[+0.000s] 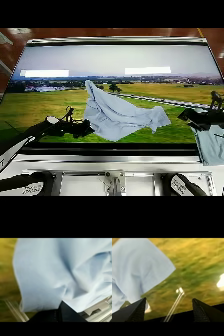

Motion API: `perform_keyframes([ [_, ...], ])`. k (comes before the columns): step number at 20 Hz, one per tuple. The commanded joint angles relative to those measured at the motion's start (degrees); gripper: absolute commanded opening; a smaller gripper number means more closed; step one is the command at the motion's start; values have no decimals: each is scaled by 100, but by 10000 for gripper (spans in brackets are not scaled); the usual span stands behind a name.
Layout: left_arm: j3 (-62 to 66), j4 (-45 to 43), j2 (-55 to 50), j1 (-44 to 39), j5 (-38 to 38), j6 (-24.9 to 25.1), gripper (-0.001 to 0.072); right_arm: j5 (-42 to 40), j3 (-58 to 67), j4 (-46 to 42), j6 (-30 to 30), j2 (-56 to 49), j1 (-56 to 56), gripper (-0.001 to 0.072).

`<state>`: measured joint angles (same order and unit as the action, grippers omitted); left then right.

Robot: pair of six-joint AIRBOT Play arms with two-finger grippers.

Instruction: Fold the shirts.

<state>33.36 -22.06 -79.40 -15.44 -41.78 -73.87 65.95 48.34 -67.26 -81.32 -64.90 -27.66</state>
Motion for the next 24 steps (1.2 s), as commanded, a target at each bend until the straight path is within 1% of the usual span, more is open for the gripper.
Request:
perform_keyframes([
  [1, 31, 109, 387, -28, 17, 470, 37, 57, -490, 1532, 507, -643, -295, 688],
  [2, 31, 111, 570, -28, 20, 520, 38, -98, -608, 1915, 656, -793, -358, 689],
  [3, 31, 111, 765, -28, 20, 531, 38, -275, -675, 2048, 699, -925, -369, 688],
  [7, 31, 114, 1300, -28, 17, 527, 38, -636, -763, 2079, 636, -1246, -352, 688],
  [11, 31, 149, 1596, -28, -72, 509, 37, -1215, -813, 2127, 564, -1384, -101, 689],
  [14, 31, 181, 1792, -28, -131, 509, 38, -1714, -813, 2133, 297, -1547, 286, 688],
  [17, 31, 184, 2026, -28, -131, 509, 38, -2391, -811, 2135, -28, -1659, 719, 683],
  [18, 31, 184, 2100, -28, -129, 509, 38, -2616, -811, 2229, -72, -1659, 820, 579],
  [19, 31, 179, 2175, -26, -116, 511, 38, -2787, -811, 2444, -59, -1659, 896, 392],
  [20, 31, 179, 2240, -24, -68, 527, 37, -2872, -804, 2675, -44, -1657, 931, 180],
  [21, 48, 170, 2304, -15, 2, 531, 37, -2848, -774, 3014, 74, -1652, 927, 64],
  [22, 101, 155, 2356, 39, 28, 531, 37, -2756, -699, 3270, 452, -1615, 925, 61],
  [23, 190, 151, 2402, 131, 11, 584, 37, -2492, -570, 3335, 903, -1486, 927, 60],
  [24, 337, 149, 2455, 254, -28, 660, 37, -2249, -420, 3335, 1222, -1305, 927, 60],
])
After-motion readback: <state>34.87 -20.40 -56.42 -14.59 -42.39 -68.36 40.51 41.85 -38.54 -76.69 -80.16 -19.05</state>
